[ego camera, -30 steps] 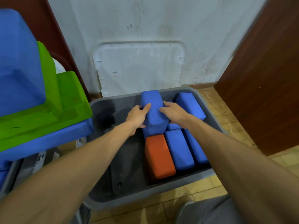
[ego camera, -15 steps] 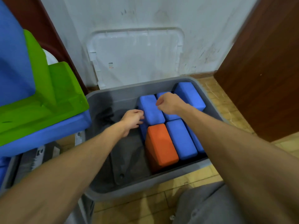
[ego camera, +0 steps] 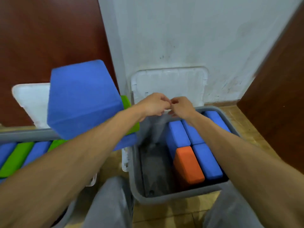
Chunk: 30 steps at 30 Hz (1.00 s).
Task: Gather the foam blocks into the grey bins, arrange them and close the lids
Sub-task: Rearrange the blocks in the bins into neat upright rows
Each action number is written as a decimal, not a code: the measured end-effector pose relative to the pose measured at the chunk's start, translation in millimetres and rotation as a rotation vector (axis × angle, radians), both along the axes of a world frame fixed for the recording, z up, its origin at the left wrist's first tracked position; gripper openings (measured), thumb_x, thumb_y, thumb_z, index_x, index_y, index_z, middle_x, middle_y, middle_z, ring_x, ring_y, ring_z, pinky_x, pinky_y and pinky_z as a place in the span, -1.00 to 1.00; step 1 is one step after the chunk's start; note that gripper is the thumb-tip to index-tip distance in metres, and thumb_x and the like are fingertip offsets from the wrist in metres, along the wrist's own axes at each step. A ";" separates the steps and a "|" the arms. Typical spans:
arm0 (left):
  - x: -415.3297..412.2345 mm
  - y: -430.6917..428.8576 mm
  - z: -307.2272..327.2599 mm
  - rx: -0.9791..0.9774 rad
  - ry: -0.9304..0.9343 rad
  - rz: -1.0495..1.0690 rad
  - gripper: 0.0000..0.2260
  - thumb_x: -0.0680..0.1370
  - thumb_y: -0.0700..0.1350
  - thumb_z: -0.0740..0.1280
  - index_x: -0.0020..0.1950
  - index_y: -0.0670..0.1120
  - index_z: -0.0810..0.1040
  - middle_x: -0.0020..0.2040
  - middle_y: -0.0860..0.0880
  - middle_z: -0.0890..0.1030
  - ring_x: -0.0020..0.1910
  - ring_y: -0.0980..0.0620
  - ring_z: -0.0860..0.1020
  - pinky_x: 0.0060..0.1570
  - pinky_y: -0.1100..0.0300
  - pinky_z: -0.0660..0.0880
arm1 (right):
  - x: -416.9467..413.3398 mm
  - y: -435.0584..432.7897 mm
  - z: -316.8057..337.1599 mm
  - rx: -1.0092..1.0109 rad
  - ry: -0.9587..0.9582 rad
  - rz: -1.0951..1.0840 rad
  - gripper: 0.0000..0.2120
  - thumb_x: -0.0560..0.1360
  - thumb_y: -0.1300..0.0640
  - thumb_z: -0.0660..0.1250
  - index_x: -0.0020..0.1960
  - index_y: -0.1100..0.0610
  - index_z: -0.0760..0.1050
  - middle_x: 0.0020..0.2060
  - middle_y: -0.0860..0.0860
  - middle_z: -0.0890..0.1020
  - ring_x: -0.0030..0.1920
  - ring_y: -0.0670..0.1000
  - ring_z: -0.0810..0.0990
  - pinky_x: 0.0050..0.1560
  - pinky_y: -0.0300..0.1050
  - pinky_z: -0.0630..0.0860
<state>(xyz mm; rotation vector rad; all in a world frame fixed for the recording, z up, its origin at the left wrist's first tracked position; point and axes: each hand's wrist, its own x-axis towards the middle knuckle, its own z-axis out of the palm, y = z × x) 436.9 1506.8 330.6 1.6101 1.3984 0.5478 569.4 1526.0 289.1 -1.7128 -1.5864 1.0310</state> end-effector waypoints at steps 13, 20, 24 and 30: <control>-153.5 -35.7 153.9 0.502 0.443 0.216 -0.73 0.52 -0.15 0.21 0.15 0.04 0.58 0.08 0.03 0.62 0.02 0.03 0.57 -0.08 0.25 0.46 | -119.3 -19.1 89.4 -0.213 0.219 0.274 -0.41 0.55 -0.31 0.10 0.19 0.18 0.51 -0.04 0.09 0.56 -0.14 0.07 0.56 -0.05 -0.02 0.58; -210.2 -40.5 69.6 0.315 0.667 0.171 -0.46 0.54 0.28 0.20 0.49 0.14 0.28 0.55 0.00 0.19 0.53 -0.03 0.07 0.46 0.14 -0.09 | -135.9 -29.3 81.6 -0.370 0.246 0.341 -0.39 0.41 -0.47 0.11 0.03 0.02 0.56 -0.02 0.11 0.58 -0.01 0.14 0.55 0.18 0.09 0.51; -207.9 -45.7 67.8 0.418 0.591 0.241 -0.52 0.55 0.20 0.26 0.44 0.12 0.37 0.53 -0.03 0.22 0.51 -0.05 0.11 0.46 0.15 -0.05 | -136.0 -28.4 78.6 -0.228 0.300 0.279 -0.36 0.42 -0.42 0.19 0.12 0.09 0.61 0.00 0.03 0.67 -0.04 0.05 0.56 0.23 0.05 0.46; -173.9 -42.1 102.7 0.598 0.307 0.352 -0.55 0.59 0.12 0.24 0.47 0.10 0.33 0.53 -0.02 0.21 0.52 -0.02 0.05 0.45 0.21 -0.09 | -115.3 -18.1 106.2 -0.093 0.874 0.282 -0.41 0.51 -0.33 0.14 0.32 0.06 0.50 0.20 0.03 0.62 0.22 0.06 0.57 0.31 0.01 0.43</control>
